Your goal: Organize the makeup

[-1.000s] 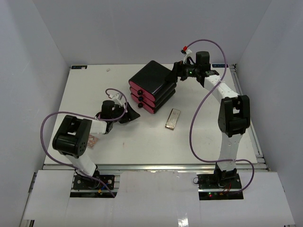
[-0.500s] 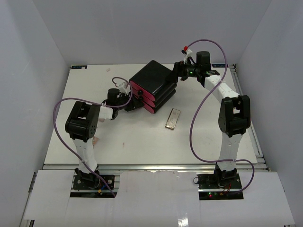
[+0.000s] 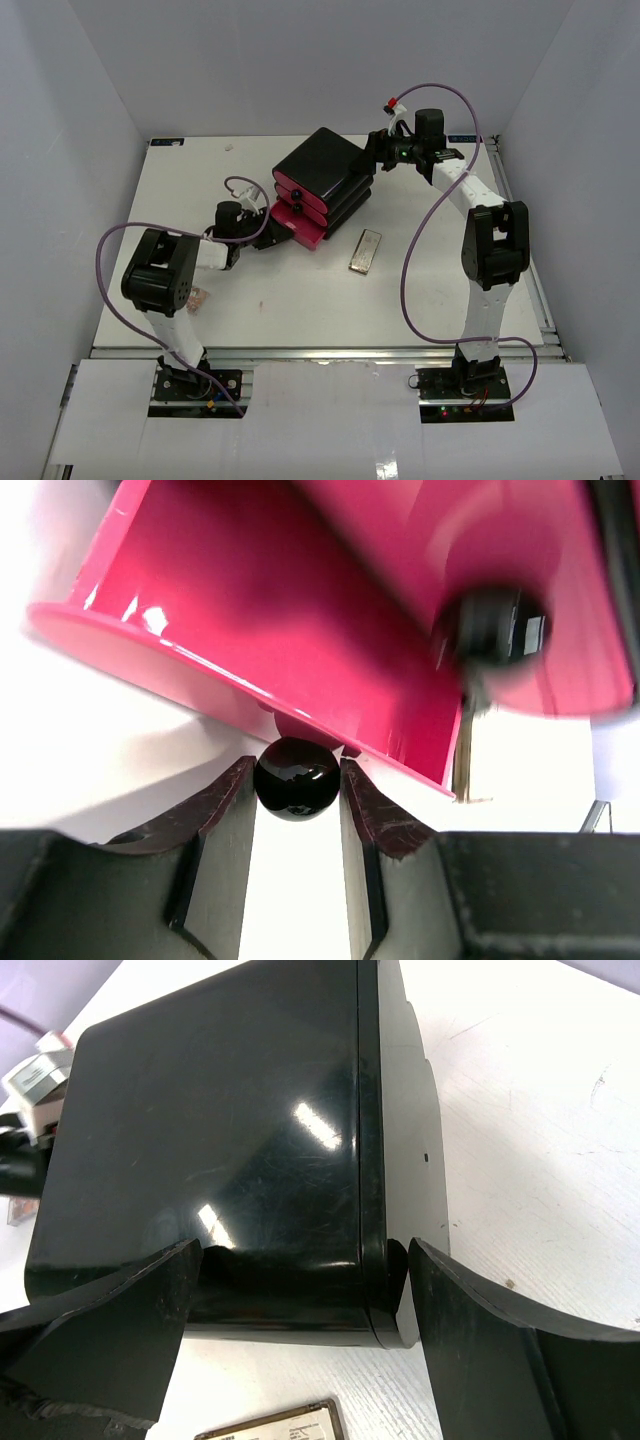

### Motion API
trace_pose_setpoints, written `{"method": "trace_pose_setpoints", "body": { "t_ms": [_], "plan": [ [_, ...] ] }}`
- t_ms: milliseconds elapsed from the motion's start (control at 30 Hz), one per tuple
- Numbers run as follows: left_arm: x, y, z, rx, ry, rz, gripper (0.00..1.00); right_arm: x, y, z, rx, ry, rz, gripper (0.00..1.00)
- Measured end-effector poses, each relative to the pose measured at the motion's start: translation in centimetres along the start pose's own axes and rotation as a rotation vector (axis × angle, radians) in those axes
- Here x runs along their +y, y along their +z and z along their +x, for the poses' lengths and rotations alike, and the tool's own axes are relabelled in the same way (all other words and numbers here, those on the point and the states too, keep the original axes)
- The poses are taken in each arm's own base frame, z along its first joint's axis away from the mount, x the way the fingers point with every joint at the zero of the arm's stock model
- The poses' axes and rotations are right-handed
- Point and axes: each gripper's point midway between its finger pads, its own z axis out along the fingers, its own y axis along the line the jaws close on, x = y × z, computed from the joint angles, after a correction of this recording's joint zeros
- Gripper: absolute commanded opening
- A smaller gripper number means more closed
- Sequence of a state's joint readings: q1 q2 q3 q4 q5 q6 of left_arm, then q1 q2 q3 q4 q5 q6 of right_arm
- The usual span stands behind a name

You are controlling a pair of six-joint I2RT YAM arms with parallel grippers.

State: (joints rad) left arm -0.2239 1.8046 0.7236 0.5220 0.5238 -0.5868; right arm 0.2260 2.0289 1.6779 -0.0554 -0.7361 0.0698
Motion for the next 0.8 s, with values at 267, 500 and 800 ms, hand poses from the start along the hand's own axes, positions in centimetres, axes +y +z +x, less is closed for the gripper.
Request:
{"method": "trace_pose_setpoints", "body": {
  "t_ms": [267, 500, 800],
  "plan": [
    [0.4, -3.8, 2.9, 0.006, -0.019, -0.048, 0.5, 0.1, -0.3, 0.1, 0.004, -0.001, 0.002, 0.96],
    [0.5, -3.8, 3.1, 0.025, -0.004, -0.055, 0.75, 0.6, -1.8, -1.0, 0.008, -0.047, 0.043, 0.9],
    [-1.6, -5.6, 1.2, -0.027, 0.078, -0.04, 0.93, 2.5, -9.1, -5.5, -0.066, -0.238, 0.18, 0.9]
  ]
}}
